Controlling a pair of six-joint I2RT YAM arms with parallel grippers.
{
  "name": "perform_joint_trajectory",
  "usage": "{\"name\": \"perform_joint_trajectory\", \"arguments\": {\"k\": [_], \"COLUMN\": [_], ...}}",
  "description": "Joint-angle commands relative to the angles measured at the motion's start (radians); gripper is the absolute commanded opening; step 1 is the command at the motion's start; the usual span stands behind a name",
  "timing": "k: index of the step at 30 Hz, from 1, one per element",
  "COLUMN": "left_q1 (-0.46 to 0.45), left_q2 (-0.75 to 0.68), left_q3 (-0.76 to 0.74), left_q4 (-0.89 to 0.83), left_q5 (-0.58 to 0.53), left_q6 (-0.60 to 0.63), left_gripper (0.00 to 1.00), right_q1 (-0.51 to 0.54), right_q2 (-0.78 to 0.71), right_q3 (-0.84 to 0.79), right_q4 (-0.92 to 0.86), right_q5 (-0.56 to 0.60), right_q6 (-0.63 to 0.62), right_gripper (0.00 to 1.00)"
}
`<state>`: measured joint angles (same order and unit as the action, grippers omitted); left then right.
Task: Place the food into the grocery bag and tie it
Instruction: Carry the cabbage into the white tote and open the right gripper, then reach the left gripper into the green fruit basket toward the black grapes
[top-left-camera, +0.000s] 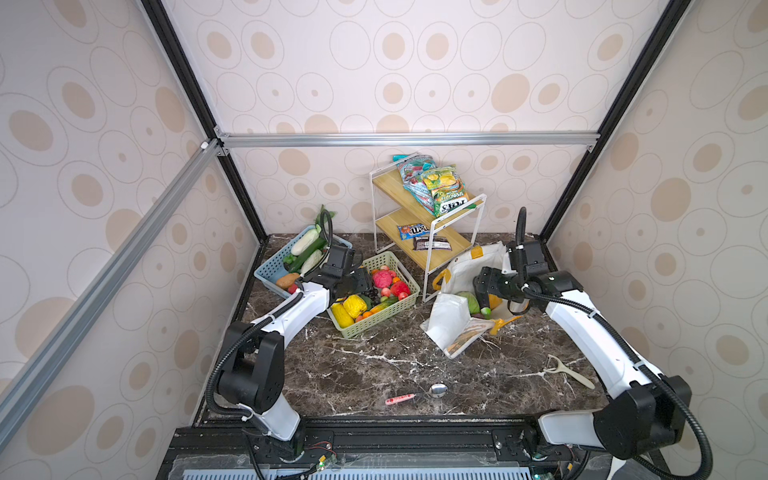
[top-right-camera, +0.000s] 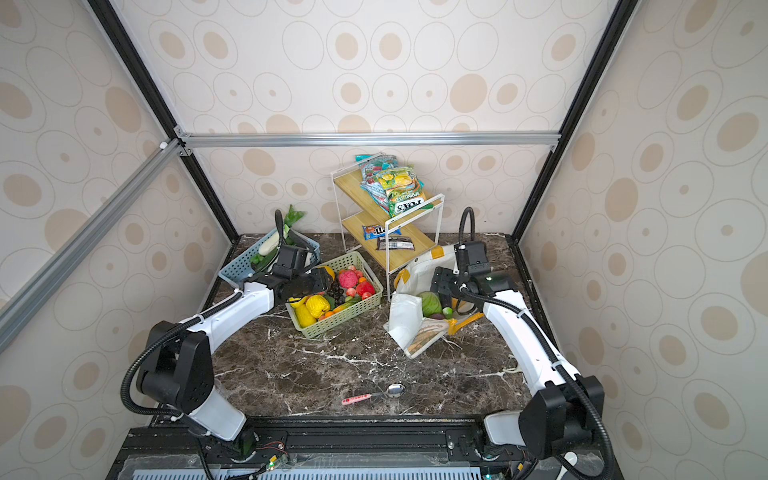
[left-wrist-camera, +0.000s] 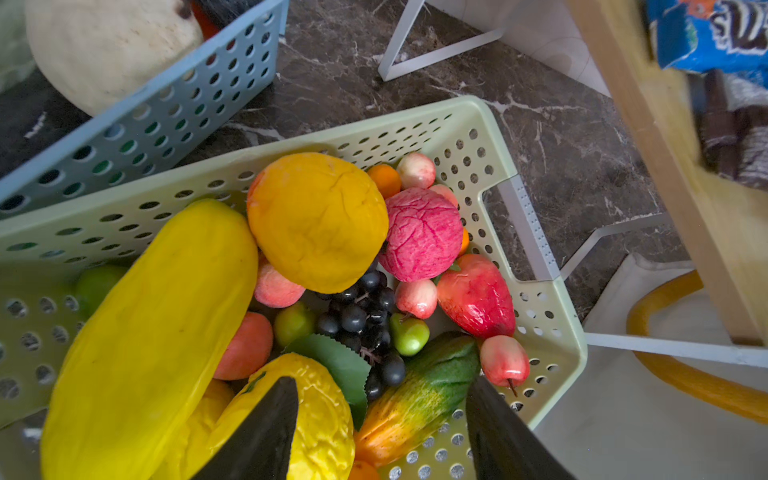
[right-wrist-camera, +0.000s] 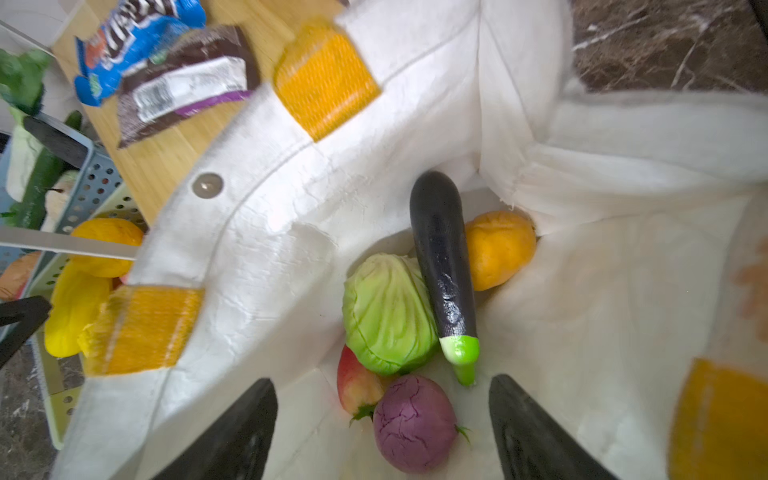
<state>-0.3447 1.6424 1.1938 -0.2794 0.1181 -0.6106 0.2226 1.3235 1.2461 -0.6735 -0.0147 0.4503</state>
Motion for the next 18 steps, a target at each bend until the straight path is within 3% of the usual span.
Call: {"name": "perform_joint_trajectory", "arguments": {"k": [1, 9, 14, 18], "left_q1": [-0.023, -0.051, -0.050, -0.046], "left_q2": [0.029, 0.088, 0.145, 0.200], "left_q3": [0.061, 0.101, 0.188, 0.235], "left_q4": [-0.007, 0.000, -0.046, -0.047], "left_q5": [-0.032, -0.118, -0.273, -0.325], "left_q6": [0.014, 0.007, 0.071, 0.089], "left_gripper": [0.62, 0.58, 0.74, 0.84], "right_q1": [-0.002, 0.000, 0.004, 0.009], "right_q2": [-0.037, -0.080, -0.084, -0.087], "right_q3": [0.021, 0.012, -0.018, -0.032], "right_q4": [-0.041, -0.024, -0.004, 0.002], "right_q5": [0.015, -0.020, -0.049, -0.052], "right_q6": [-0.010, -0.002, 0.014, 0.017], "right_gripper": [0.83, 0.82, 0.82, 0.82]}}
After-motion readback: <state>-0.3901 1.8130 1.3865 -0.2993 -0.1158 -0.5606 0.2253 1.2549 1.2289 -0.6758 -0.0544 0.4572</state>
